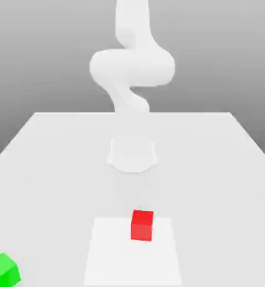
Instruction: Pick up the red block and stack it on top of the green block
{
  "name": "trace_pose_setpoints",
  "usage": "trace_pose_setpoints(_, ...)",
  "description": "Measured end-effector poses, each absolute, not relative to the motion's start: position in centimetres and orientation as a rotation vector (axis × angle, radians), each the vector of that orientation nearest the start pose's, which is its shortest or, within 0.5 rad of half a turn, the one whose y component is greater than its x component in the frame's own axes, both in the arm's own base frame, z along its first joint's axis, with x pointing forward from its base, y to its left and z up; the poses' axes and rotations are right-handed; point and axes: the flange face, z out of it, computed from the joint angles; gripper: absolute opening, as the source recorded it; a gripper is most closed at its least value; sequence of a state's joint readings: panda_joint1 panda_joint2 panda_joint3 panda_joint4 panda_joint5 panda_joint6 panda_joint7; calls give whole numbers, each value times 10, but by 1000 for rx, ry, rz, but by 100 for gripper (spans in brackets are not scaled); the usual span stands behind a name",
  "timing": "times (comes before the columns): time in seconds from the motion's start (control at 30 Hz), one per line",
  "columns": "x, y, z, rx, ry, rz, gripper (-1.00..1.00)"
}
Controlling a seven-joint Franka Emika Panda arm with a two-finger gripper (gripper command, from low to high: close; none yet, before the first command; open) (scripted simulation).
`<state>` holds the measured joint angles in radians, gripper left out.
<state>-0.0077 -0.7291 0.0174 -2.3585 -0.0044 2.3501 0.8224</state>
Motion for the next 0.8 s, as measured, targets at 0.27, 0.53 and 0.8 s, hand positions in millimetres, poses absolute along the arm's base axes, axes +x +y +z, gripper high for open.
trace_pose_setpoints(0.27,430,17,462,-2668,1218,-587,0)
trace_pose_setpoints(0.53,385,22,260,-2789,1366,-139,0)
trace_pose_setpoints(0.8,358,24,156,-2807,1407,-1,0)
